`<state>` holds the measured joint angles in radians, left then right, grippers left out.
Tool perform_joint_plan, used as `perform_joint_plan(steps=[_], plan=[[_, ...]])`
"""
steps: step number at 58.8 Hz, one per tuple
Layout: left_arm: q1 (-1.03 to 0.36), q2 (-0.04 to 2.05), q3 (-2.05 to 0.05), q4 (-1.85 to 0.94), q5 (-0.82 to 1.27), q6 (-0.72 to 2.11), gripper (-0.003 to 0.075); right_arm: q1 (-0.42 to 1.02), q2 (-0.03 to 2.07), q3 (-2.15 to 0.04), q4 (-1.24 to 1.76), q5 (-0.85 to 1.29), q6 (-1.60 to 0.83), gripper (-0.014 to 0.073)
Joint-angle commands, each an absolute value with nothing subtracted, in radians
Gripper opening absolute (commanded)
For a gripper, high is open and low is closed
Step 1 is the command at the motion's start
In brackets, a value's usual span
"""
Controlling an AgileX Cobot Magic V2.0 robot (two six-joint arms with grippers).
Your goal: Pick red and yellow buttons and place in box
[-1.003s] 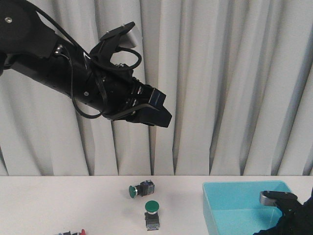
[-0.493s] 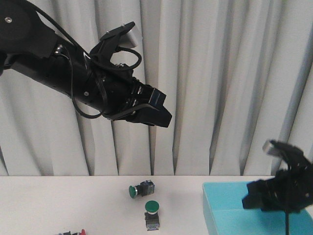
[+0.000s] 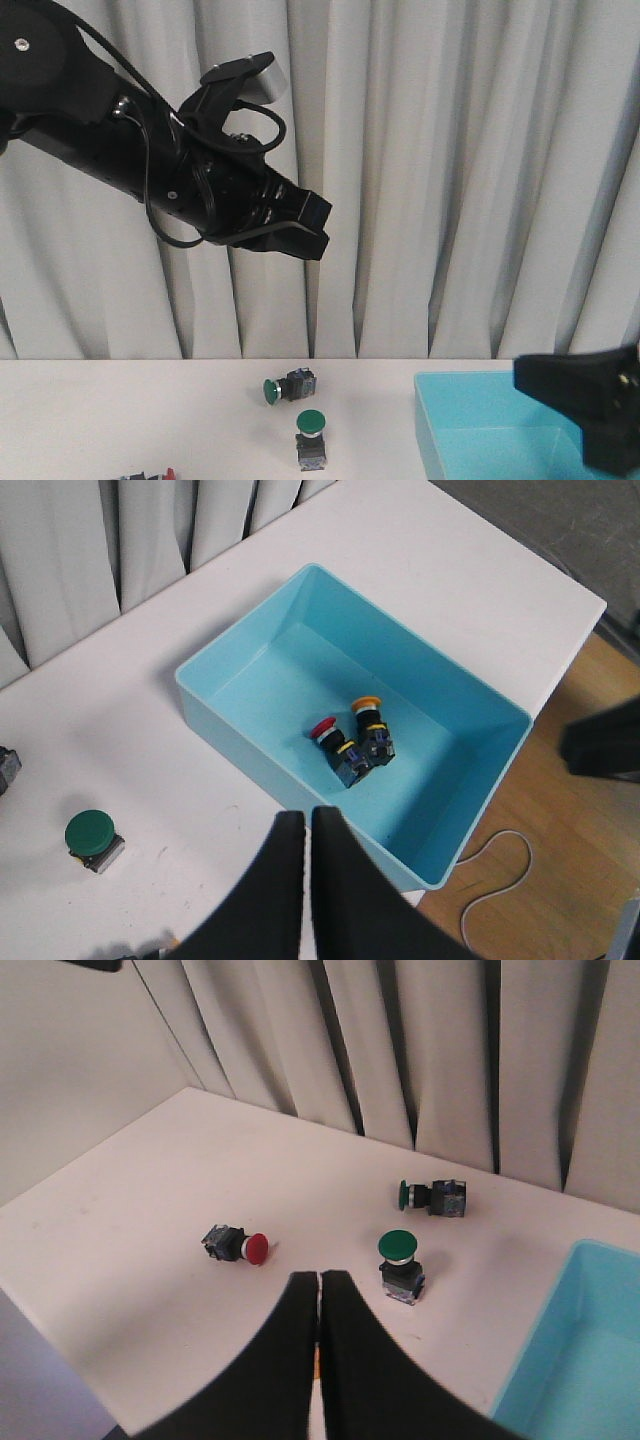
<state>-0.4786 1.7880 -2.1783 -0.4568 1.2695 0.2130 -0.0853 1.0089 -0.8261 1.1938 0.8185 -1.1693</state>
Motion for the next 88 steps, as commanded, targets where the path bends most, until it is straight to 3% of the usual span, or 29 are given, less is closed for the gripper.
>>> perform_joint_plan(steps=[1, 26, 47, 57, 74, 88], plan=[[-0.492, 1.736, -2.201, -0.487, 1.255, 0.214, -0.0008, -0.091, 0.902, -0.777, 1.274, 0.745, -1.237, -0.0004], [-0.555, 1.516, -1.772, -0.459, 1.164, 0.317, -0.0008, -0.091, 0.660, -0.708, 1.272, 0.688, -1.236, -0.0004], [-0.555, 1.223, -1.383, -0.398, 0.901, 0.269, -0.0008, -0.091, 0.640, -0.708, 1.274, 0.688, -1.236, -0.0004], [-0.555, 1.107, -1.248, -0.391, 0.936, 0.246, -0.0008, -0.091, 0.640, -0.708, 1.274, 0.694, -1.236, -0.0004], [-0.555, 1.029, -1.209, -0.383, 1.175, 0.246, -0.0008, -0.091, 0.640, -0.708, 1.274, 0.695, -1.236, -0.0004], [-0.555, 1.027, -1.208, -0.315, 1.145, 0.192, -0.0008, -0.091, 0.640, -0.708, 1.274, 0.697, -1.236, -0.0004]])
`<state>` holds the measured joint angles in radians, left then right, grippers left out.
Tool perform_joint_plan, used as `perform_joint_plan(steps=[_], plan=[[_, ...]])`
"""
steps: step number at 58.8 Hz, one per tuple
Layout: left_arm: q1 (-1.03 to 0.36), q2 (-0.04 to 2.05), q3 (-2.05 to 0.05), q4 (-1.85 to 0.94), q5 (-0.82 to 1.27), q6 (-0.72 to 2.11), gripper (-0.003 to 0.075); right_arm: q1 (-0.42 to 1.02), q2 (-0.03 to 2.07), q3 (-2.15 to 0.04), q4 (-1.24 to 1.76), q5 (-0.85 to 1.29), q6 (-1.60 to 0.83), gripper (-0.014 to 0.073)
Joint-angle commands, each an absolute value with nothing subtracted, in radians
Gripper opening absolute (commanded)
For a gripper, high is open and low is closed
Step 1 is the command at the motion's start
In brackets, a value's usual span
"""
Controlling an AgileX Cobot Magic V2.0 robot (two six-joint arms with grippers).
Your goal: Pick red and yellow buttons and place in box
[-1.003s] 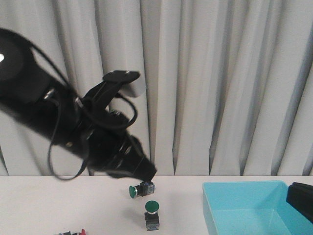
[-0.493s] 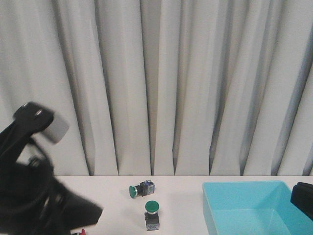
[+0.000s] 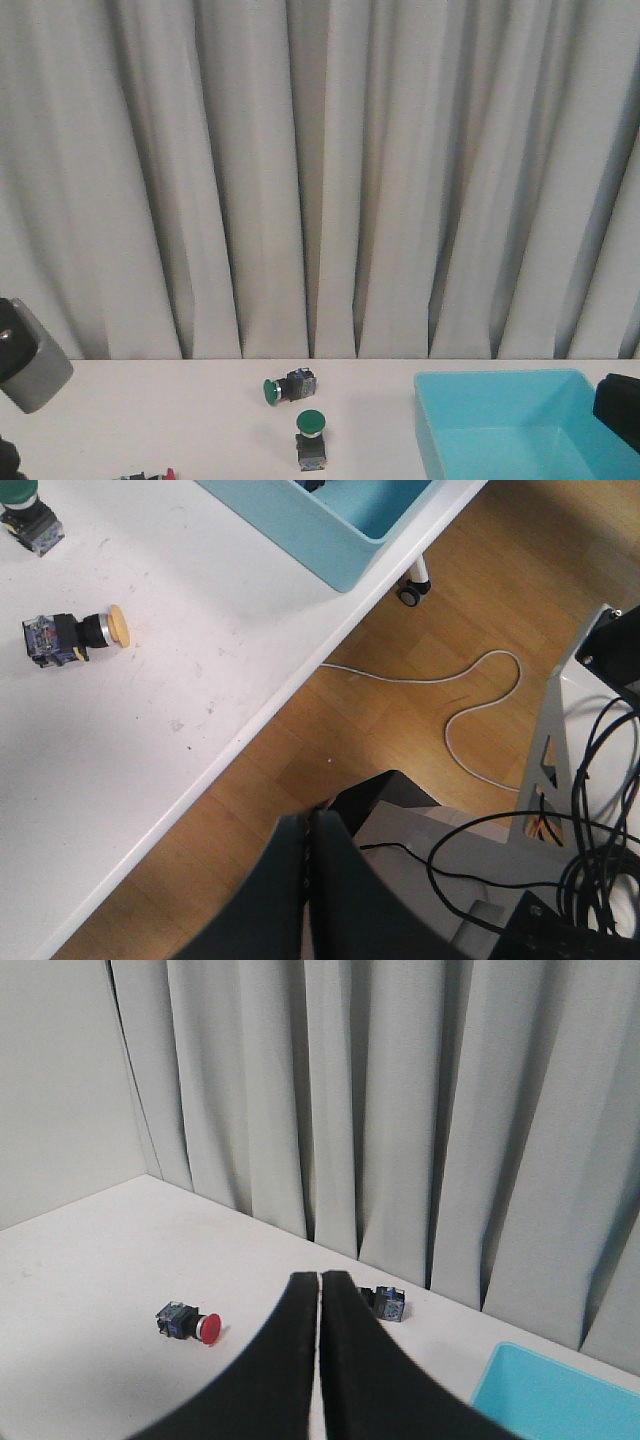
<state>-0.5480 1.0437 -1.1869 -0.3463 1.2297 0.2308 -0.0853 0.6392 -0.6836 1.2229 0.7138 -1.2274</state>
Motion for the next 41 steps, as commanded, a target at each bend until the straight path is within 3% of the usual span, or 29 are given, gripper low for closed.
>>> perform_joint_plan(steps=[1, 13, 30, 41], plan=[[-0.555, 1.027, -1.208, -0.301, 1.131, 0.192, -0.0008, -0.091, 0.640, -0.708, 1.274, 0.697, -1.236, -0.0004], [-0.554, 1.010, -1.141, -0.153, 0.899, 0.279, -0.0008, -0.091, 0.640, -0.708, 1.274, 0.713, -1.236, -0.0004], [-0.487, 0.778, -0.574, -0.094, 0.170, 0.329, -0.0006, -0.091, 0.640, -0.708, 1.274, 0.739, -1.236, -0.0004], [-0.354, 0.603, -0.258, -0.098, -0.064, 0.188, -0.0006, -0.091, 0.640, -0.708, 1.274, 0.740, -1.236, -0.0004]])
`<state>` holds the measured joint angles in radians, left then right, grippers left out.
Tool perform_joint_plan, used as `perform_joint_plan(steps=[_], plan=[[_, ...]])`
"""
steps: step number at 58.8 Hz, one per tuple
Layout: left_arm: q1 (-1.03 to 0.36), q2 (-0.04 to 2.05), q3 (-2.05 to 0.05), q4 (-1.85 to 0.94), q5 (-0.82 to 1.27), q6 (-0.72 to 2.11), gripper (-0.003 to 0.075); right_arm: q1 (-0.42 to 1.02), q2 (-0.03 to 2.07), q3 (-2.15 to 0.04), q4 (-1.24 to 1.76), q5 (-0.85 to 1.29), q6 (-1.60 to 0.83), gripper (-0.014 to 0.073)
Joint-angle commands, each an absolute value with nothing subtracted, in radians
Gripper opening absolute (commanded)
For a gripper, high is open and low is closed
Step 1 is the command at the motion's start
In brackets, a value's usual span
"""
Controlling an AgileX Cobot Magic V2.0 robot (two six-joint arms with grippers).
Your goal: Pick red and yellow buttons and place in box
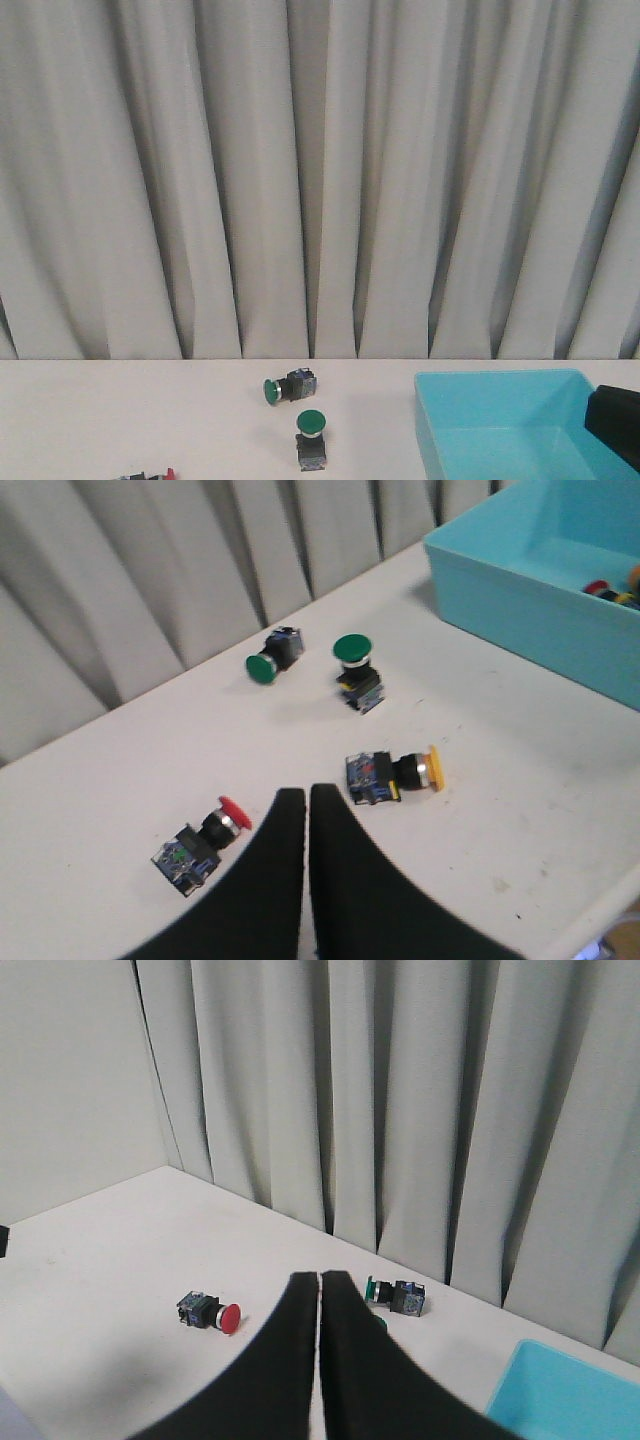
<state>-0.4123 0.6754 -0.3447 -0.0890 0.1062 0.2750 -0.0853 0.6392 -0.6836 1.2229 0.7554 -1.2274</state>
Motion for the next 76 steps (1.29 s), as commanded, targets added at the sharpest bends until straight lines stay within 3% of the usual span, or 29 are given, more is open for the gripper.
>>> perform_joint_plan(steps=[1, 21, 37, 46, 76], plan=[[-0.336, 0.584, -0.230, -0.098, -0.073, 0.167, -0.0006, -0.091, 0.640, -0.708, 1.274, 0.740, -1.236, -0.0004], [-0.127, 0.236, 0.054, -0.096, -0.134, 0.097, -0.0006, -0.091, 0.640, -0.708, 1.274, 0.740, -1.236, -0.0004], [-0.006, -0.033, 0.055, -0.084, 0.100, 0.108, -0.0006, -0.091, 0.640, -0.708, 1.274, 0.740, -1.236, -0.0004], [0.050, -0.028, 0.055, -0.068, 0.107, 0.106, -0.0006, -0.091, 0.635, -0.708, 1.272, 0.755, -1.236, -0.0004], [0.051, -0.026, 0.055, -0.070, 0.085, 0.104, -0.0006, -0.091, 0.635, -0.708, 1.274, 0.767, -1.236, -0.0004]])
